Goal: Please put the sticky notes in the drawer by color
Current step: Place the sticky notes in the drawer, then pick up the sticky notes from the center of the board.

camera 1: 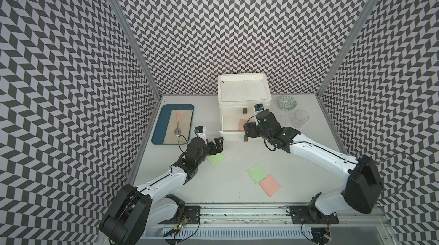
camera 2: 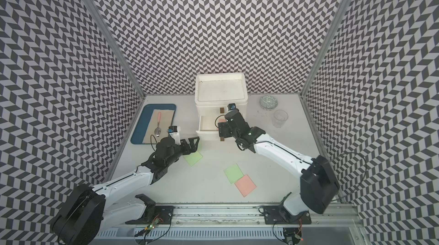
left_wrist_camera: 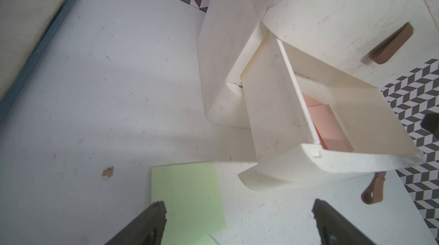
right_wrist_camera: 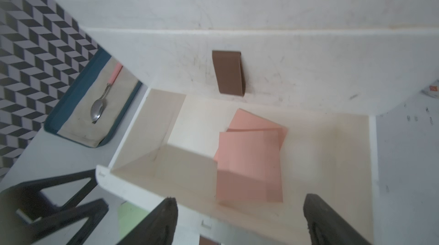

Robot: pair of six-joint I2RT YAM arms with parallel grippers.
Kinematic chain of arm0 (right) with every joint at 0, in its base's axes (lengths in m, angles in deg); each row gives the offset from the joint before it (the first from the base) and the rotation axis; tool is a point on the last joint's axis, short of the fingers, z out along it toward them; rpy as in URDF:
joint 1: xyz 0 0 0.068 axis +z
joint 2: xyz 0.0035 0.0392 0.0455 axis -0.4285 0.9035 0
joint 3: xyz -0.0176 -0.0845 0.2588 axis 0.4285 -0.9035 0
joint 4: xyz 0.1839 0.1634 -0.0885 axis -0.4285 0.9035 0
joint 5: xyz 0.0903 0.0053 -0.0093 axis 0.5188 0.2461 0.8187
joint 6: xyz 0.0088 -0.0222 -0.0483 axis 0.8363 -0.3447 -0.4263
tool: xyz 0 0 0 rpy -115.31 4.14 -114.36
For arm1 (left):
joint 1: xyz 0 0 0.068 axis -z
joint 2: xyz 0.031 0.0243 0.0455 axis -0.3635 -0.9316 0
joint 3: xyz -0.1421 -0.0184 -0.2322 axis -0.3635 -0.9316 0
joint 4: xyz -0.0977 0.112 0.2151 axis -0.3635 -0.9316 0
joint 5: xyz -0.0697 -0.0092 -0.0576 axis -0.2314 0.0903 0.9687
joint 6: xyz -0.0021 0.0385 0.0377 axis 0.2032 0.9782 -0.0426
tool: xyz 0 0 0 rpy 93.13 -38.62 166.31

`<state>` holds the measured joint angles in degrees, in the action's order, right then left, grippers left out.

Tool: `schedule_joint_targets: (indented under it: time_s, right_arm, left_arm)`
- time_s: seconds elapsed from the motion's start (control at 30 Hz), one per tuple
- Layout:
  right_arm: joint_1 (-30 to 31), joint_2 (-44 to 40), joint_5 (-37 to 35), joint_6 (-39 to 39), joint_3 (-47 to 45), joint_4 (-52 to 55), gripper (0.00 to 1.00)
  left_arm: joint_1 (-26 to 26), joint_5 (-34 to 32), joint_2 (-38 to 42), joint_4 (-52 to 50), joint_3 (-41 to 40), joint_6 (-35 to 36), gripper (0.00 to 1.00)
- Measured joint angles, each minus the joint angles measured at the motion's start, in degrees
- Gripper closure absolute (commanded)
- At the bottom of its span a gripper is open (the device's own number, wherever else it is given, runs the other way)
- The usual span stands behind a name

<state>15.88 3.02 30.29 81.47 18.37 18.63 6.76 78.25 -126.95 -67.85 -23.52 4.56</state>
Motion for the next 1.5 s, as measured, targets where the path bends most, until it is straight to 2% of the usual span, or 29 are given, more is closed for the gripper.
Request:
schedule_joint_targets:
  time_s: [0.17, 0.3, 0.5, 0.67, 0.8, 1.03, 1.17, 1.3, 1.5]
  right_arm:
    - [1.4, -15.1, 5.7, 6.1, -13.7, 6.5, 0.11]
    - [3.6, -21.6, 11.3, 12.0, -22.7, 11.1, 0.11]
    - [15.3, -25.8, 13.7, 21.9, -32.8, 15.9, 0.10]
    - [20.1, -24.1, 10.9, 29.2, -35.8, 19.8, 0.08]
    - [23.0, -19.0, 6.3, 31.9, -33.3, 21.7, 0.06]
    - [24.0, -10.8, 0.7, 30.9, -28.2, 25.5, 0.02]
    - [24.2, -12.3, -0.2, 29.8, -27.3, 25.0, 0.01]
    - [24.2, -15.3, -1.0, 30.0, -30.6, 22.5, 0.01]
    - [24.2, -11.1, -2.2, 31.5, -30.6, 21.8, 0.00]
  left_arm:
    - [0.0, -0.2, 0.7, 0.0, 0.0, 0.0, 0.00]
    - [0.0, -0.3, 0.7, 0.0, 0.0, 0.0, 0.00]
    - [0.0, -0.3, 1.6, 0.0, 0.0, 0.0, 0.00]
    - [0.0, -0.2, 2.9, -0.1, 0.0, 0.0, 0.00]
    - [0.0, -0.2, 3.9, -0.3, 0.0, 0.0, 0.00]
    - [0.0, -0.3, 4.7, -0.6, 0.0, 0.0, 0.00]
    - [0.0, -0.5, 4.8, -0.8, 0.0, 0.0, 0.00]
    - [0.0, -0.5, 4.7, -0.9, 0.0, 0.0, 0.00]
    - [0.0, -0.5, 4.6, -0.9, 0.0, 0.0, 0.00]
